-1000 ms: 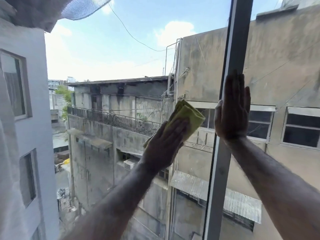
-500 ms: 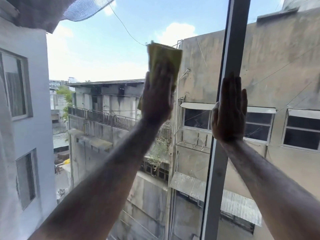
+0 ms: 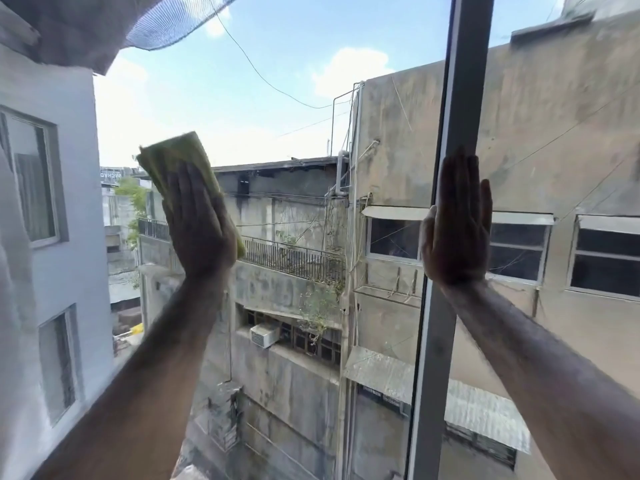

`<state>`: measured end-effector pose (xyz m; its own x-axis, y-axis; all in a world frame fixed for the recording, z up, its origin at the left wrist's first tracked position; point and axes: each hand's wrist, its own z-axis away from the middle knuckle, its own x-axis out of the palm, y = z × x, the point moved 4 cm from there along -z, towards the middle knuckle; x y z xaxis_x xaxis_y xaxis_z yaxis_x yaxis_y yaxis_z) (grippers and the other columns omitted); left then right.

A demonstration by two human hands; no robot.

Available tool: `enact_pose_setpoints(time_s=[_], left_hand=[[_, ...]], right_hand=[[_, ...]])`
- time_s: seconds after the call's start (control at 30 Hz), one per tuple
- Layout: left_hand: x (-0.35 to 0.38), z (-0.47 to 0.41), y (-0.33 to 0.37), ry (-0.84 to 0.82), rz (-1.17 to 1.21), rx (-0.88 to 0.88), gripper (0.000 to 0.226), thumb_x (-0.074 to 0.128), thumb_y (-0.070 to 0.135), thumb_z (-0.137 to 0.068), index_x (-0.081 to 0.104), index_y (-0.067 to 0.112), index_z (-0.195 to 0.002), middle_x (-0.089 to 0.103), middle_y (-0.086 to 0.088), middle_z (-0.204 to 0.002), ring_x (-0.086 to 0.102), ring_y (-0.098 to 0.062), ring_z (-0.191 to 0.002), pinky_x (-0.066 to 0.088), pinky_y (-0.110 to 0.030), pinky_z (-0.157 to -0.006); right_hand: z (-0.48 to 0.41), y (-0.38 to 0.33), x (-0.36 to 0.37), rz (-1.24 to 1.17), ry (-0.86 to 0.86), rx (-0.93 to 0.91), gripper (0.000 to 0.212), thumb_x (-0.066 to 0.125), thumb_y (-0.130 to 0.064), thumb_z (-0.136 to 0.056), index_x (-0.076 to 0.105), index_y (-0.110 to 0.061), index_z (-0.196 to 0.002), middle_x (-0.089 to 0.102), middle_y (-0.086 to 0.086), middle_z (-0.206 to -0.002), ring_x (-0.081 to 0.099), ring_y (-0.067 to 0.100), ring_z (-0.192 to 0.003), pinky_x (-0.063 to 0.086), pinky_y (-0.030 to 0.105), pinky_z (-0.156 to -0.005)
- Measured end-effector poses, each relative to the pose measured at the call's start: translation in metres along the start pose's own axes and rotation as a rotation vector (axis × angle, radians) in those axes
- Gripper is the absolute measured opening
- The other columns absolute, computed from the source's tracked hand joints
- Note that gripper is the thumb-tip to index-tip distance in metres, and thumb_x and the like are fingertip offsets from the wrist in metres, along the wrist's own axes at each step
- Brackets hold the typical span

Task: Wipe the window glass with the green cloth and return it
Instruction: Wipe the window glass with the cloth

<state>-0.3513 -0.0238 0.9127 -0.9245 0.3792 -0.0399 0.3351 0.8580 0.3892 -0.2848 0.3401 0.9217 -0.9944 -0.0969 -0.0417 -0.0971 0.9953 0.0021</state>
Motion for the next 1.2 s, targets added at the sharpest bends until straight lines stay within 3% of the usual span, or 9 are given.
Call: enact_pose_setpoints(time_s=[0.2, 0.3, 0.47, 0.57, 0.67, 0.77, 0.87, 1.03, 1.2], left_hand=[[0.026, -0.064, 0.127, -0.018, -0.021, 0.191, 0.067, 0.026, 0.049, -0.110, 0.021, 0.008, -0.163, 0.023, -0.010, -0.173, 0.018, -0.028, -0.162, 0.023, -0.054, -0.131], [0.036, -0.013, 0.154, -0.092, -0.038, 0.332, 0.079, 0.024, 0.061, -0.107, 0.019, 0.006, -0.163, 0.019, -0.012, -0.174, 0.016, -0.029, -0.162, 0.020, -0.053, -0.132], [0.039, 0.101, 0.135, -0.217, -0.112, 0.427, 0.087, 0.036, 0.067, -0.104, 0.021, 0.005, -0.163, 0.017, -0.013, -0.174, 0.014, -0.029, -0.163, 0.021, -0.058, -0.129], [0.027, 0.099, 0.132, -0.198, -0.074, 0.487, 0.069, 0.042, 0.055, -0.106, 0.039, 0.008, -0.158, 0.034, -0.012, -0.169, 0.031, -0.028, -0.158, 0.028, -0.060, -0.125], [0.009, 0.066, 0.137, -0.129, 0.027, 0.555, 0.031, 0.054, 0.032, -0.105, 0.071, 0.011, -0.121, 0.061, -0.011, -0.149, 0.059, -0.028, -0.137, 0.039, -0.059, -0.120], [0.001, 0.031, 0.140, -0.214, 0.042, 0.577, 0.015, 0.061, 0.007, -0.096, 0.075, 0.013, -0.098, 0.050, -0.014, -0.158, 0.046, -0.029, -0.148, 0.039, -0.057, -0.122], [-0.006, 0.011, 0.146, -0.299, 0.058, 0.494, 0.032, 0.060, -0.015, -0.087, 0.071, 0.006, -0.110, 0.055, -0.017, -0.154, 0.049, -0.032, -0.147, 0.046, -0.050, -0.120], [-0.015, 0.007, 0.164, -0.314, 0.034, 0.405, 0.057, 0.062, -0.013, -0.087, 0.052, 0.005, -0.141, 0.069, -0.017, -0.130, 0.064, -0.032, -0.122, 0.058, -0.042, -0.101], [-0.018, 0.012, 0.168, -0.307, -0.056, 0.441, 0.033, 0.066, 0.006, -0.097, 0.065, 0.007, -0.130, 0.073, -0.015, -0.122, 0.072, -0.031, -0.111, 0.061, -0.044, -0.093]], right_hand=[[0.000, 0.000, 0.000, -0.003, -0.001, -0.005, 0.071, 0.037, -0.002, -0.099, 0.017, -0.002, -0.168, 0.015, 0.016, -0.178, 0.013, 0.030, -0.167, 0.019, 0.055, -0.134], [-0.001, 0.001, 0.002, -0.014, 0.010, -0.008, 0.070, 0.039, -0.001, -0.100, 0.019, -0.001, -0.167, 0.017, 0.018, -0.178, 0.015, 0.031, -0.167, 0.020, 0.056, -0.134], [-0.001, 0.000, -0.001, -0.010, 0.006, -0.007, 0.069, 0.036, -0.002, -0.100, 0.021, -0.001, -0.167, 0.019, 0.018, -0.177, 0.016, 0.032, -0.167, 0.021, 0.055, -0.134], [-0.002, -0.002, -0.004, -0.012, -0.005, -0.001, 0.070, 0.032, -0.004, -0.099, 0.018, -0.002, -0.168, 0.017, 0.018, -0.178, 0.015, 0.031, -0.167, 0.019, 0.054, -0.135], [-0.002, -0.002, -0.004, -0.014, -0.008, 0.000, 0.070, 0.030, -0.005, -0.099, 0.018, -0.001, -0.167, 0.017, 0.018, -0.178, 0.015, 0.031, -0.167, 0.019, 0.055, -0.135], [-0.002, -0.002, -0.003, -0.012, -0.009, 0.006, 0.070, 0.031, -0.004, -0.098, 0.019, -0.002, -0.167, 0.018, 0.018, -0.178, 0.016, 0.031, -0.167, 0.019, 0.055, -0.135], [-0.002, -0.001, -0.004, -0.022, -0.010, 0.006, 0.070, 0.031, -0.003, -0.098, 0.021, -0.001, -0.167, 0.019, 0.018, -0.177, 0.017, 0.031, -0.166, 0.020, 0.055, -0.135], [-0.003, -0.003, -0.006, -0.042, -0.029, 0.036, 0.073, 0.031, -0.003, -0.096, 0.021, -0.004, -0.168, 0.019, 0.015, -0.178, 0.016, 0.028, -0.167, 0.017, 0.052, -0.137], [-0.003, -0.005, -0.012, -0.049, -0.099, 0.034, 0.073, 0.032, -0.007, -0.096, 0.020, -0.002, -0.167, 0.018, 0.016, -0.178, 0.015, 0.030, -0.167, 0.018, 0.053, -0.136]])
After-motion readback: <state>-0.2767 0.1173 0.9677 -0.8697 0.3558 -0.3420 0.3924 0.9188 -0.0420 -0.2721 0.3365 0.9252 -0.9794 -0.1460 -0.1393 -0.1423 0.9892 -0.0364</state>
